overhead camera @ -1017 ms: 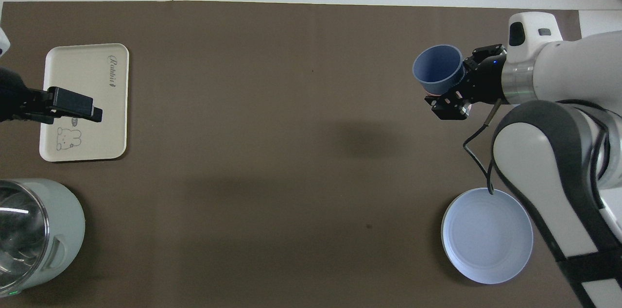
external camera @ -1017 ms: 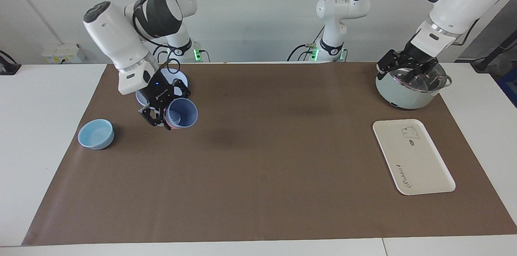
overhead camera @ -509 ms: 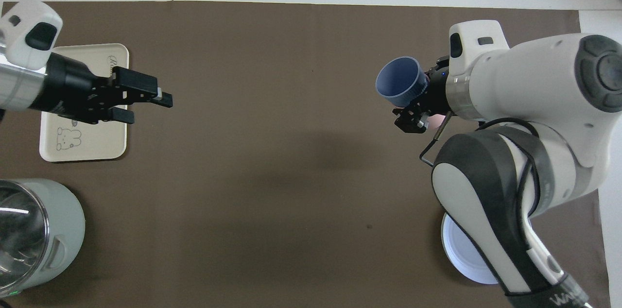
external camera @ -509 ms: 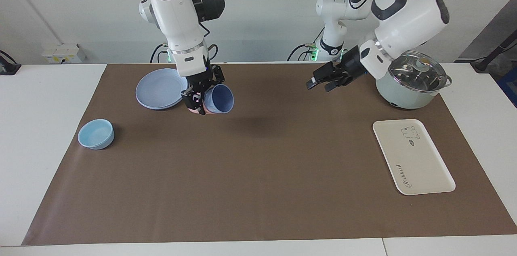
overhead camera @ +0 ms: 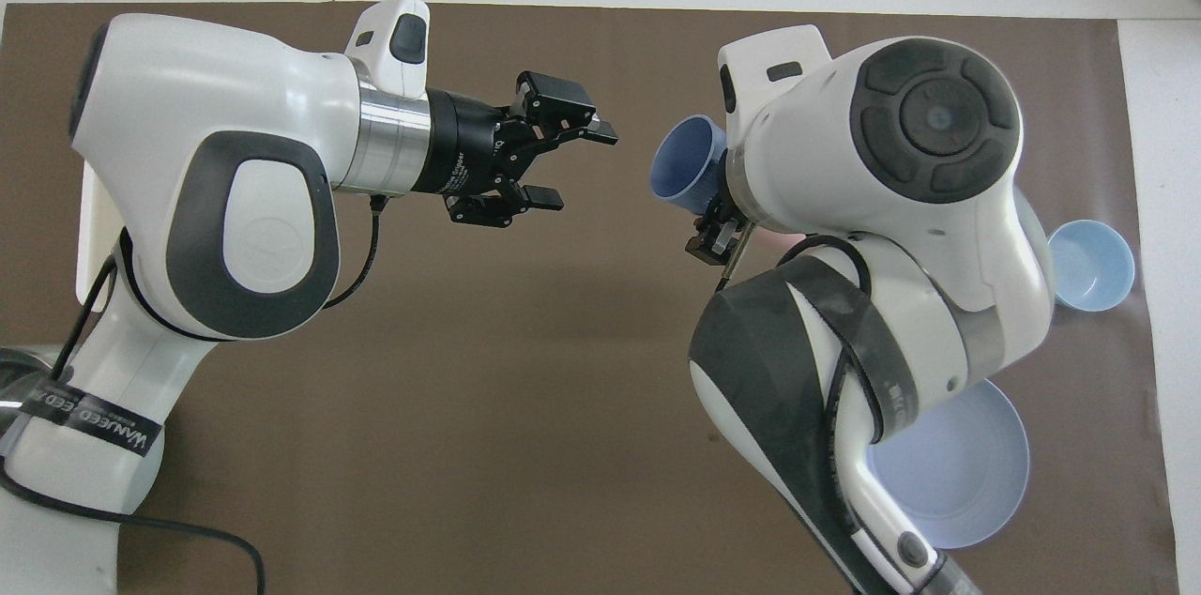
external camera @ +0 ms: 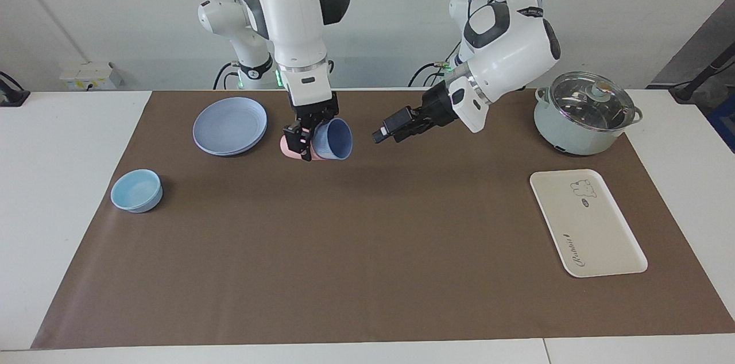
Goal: Place cup on tray
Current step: 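Grasp the cup with the left gripper while the right gripper holds it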
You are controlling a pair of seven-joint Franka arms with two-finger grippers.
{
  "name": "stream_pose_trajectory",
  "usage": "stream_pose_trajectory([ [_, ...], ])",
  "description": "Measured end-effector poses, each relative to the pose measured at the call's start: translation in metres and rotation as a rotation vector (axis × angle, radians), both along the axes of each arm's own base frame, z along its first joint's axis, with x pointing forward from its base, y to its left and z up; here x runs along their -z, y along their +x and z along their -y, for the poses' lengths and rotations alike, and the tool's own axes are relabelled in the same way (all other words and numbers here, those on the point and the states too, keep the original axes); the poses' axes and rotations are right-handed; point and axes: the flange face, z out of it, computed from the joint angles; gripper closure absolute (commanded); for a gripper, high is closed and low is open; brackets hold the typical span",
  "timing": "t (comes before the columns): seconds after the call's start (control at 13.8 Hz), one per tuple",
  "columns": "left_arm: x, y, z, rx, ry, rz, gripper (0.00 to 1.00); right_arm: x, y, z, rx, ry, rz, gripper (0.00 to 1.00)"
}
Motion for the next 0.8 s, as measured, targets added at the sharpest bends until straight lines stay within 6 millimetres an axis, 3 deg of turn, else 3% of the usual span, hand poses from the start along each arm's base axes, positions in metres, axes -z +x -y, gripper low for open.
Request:
stream_pose_trajectory([
  [0.15,0.001,-0.014,0.03,-0.005,-0.006,0.003,0.21,0.0,0.001,0.0,0.001,-0.001,0.002,1.0],
  [0.36,0.011,-0.027,0.052,0.015,0.001,-0.007,0.28,-0.001,0.003,0.002,0.005,-0.001,0.004,1.0],
  [0.44,0.014,-0.03,0.057,0.017,0.002,-0.004,0.41,-0.001,0.003,0.002,0.005,-0.001,0.004,1.0],
  [0.51,0.016,-0.034,0.063,0.015,0.002,0.004,0.61,-0.001,0.003,0.002,0.005,-0.001,0.004,1.0],
  [0.73,0.015,-0.033,0.067,-0.011,-0.004,0.034,0.99,0.0,0.003,0.002,0.005,-0.001,0.003,1.0],
  [0.8,0.014,-0.032,0.067,-0.019,-0.006,0.042,1.0,0.0,0.003,0.001,0.004,-0.002,0.002,1.0],
])
